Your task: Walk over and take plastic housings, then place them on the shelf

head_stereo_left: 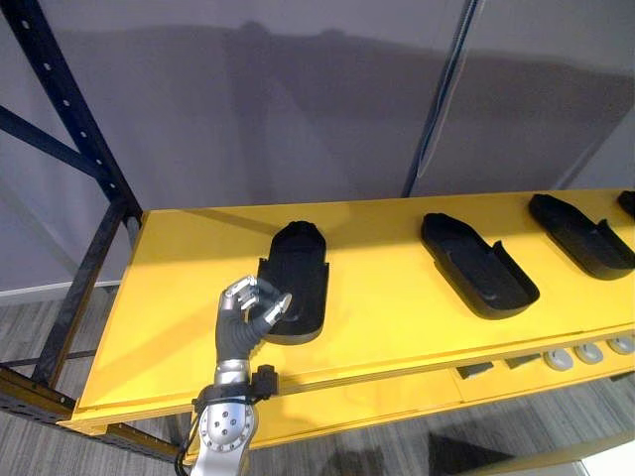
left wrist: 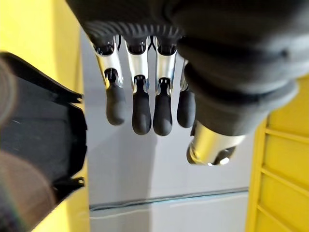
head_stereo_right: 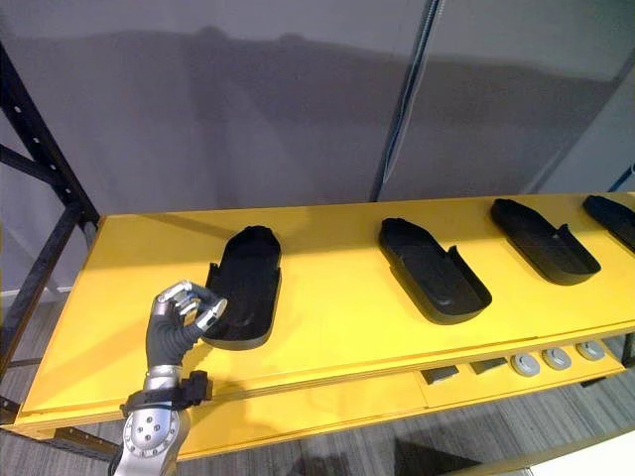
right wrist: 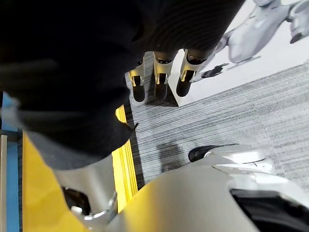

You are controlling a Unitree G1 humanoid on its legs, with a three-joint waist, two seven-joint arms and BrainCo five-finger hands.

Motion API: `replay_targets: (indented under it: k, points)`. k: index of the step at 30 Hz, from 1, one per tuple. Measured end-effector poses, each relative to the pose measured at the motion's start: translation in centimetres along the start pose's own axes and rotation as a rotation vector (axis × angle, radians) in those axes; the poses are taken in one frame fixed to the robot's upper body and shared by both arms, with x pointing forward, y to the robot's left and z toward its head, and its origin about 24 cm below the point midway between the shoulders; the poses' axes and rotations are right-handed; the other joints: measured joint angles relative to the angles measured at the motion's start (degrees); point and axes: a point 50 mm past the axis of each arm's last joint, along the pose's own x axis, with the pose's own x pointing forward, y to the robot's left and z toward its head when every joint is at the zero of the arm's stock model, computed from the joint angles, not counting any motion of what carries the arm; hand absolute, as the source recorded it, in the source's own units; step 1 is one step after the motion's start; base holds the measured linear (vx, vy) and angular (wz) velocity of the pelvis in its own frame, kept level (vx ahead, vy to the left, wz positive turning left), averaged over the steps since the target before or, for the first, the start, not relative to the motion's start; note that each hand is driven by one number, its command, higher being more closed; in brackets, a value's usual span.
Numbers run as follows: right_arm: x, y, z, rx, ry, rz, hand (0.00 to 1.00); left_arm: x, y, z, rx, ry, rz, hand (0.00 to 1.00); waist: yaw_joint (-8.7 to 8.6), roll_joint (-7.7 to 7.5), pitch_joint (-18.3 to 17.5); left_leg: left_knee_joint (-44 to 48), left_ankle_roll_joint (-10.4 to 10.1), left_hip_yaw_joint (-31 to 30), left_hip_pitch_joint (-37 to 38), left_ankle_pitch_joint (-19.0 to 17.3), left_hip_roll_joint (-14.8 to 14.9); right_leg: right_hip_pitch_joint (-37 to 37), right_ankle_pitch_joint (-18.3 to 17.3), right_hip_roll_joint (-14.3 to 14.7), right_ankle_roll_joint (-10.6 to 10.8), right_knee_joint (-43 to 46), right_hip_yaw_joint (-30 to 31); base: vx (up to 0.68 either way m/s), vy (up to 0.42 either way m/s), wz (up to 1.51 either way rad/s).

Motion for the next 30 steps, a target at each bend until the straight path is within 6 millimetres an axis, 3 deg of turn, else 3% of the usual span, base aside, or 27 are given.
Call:
replay_targets:
  k: [4, 17, 23, 30]
  points:
    - [-0.1, -0.1, -0.2, -0.009, 0.003, -0.004, 0.0, -0.5, -0.3, -1.7, -0.025, 0.083, -0.016, 1.0, 1.15, 0.03, 0.0, 0.8, -0.1, -0.4, -0.5, -0.3, 0.0, 0.1, -0.1, -0.1, 0.1, 0.1, -0.3, -0.04, 0.006, 0.06]
    - [-0.3, -0.1, -0.3, -0.024, -0.009, 0.0, 0.0, -1.3, -2.3, -7.0, 0.08, 0.309, -0.198, 1.0, 0.39, 0.21, -1.7, -4.5, -0.4, 0.3, 1.6, 2.9, 0.1, -1.0, 0.1, 0.2, -0.2, 0.3, -1.0, -0.01, 0.001, -0.01]
    - [-0.2, -0.1, 0.0, -0.027, -0.013, 0.0, 0.0, -0.4, -3.3, -7.4, 0.123, 0.295, -0.26, 1.0, 0.2, 0.19, -1.7, -5.9, -0.3, 1.8, 1.8, 3.6, 0.0, -1.9, 1.0, 0.5, -0.5, -0.5, 0.4, -0.02, 0.009, -0.12]
    - [0.1, 0.1, 0.6, -0.03, -0.017, 0.005, 0.0, 1.0, -3.7, -7.7, 0.16, 0.276, -0.288, 1.0, -1.88, 0.18, -1.7, -6.5, -0.2, 2.7, 1.6, 4.1, 0.0, -1.8, 3.0, 0.5, -0.5, -3.0, 1.4, -0.04, 0.01, -0.08]
